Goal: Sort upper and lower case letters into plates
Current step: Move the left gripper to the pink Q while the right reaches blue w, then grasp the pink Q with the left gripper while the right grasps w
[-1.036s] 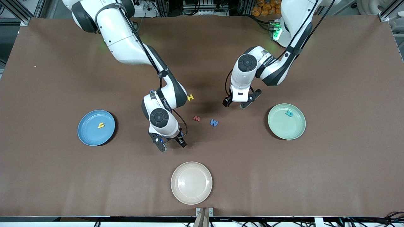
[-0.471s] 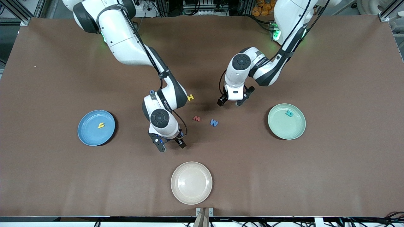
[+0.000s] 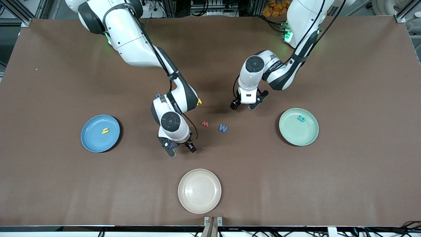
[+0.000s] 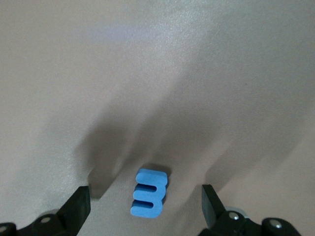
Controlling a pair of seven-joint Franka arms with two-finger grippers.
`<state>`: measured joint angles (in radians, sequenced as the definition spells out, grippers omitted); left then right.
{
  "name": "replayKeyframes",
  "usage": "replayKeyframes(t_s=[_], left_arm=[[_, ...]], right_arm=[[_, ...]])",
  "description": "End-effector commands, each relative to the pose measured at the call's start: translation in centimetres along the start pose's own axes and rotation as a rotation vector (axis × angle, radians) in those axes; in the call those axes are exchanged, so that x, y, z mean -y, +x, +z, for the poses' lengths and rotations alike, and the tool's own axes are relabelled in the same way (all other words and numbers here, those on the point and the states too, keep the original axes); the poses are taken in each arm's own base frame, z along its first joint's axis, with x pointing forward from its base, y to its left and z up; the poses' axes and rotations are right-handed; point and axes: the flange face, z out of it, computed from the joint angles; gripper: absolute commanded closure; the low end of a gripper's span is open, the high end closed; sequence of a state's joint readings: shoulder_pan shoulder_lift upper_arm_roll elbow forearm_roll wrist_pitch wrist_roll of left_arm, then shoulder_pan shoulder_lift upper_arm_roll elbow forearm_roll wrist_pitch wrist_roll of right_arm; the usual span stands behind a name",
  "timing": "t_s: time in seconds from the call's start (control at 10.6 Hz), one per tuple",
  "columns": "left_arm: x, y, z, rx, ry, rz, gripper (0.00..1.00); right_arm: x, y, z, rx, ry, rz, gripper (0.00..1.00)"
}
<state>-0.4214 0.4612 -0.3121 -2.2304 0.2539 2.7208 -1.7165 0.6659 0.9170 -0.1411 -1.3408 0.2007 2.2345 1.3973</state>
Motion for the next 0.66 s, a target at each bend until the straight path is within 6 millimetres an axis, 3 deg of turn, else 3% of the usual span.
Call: replayKeyframes(t_s=[0.0, 0.47, 0.57], left_arm=[[0.2, -0.3, 0.1, -0.007, -0.014, -0.004, 0.05], [0.5, -0.9, 1.3, 0.003, 0.002, -0.011, 0.15], [0.5, -1.0, 1.3, 0.004, -0.001, -0.009, 0.22]], right_arm=[[0.1, 0.7, -0.9, -0.011, -0.004, 0.030, 0.00], [-0.1, 0.9, -0.8, -0.013, -0.006, 0.059, 0.00], [-0.1, 0.9, -0.8, -0.013, -0.006, 0.059, 0.00]])
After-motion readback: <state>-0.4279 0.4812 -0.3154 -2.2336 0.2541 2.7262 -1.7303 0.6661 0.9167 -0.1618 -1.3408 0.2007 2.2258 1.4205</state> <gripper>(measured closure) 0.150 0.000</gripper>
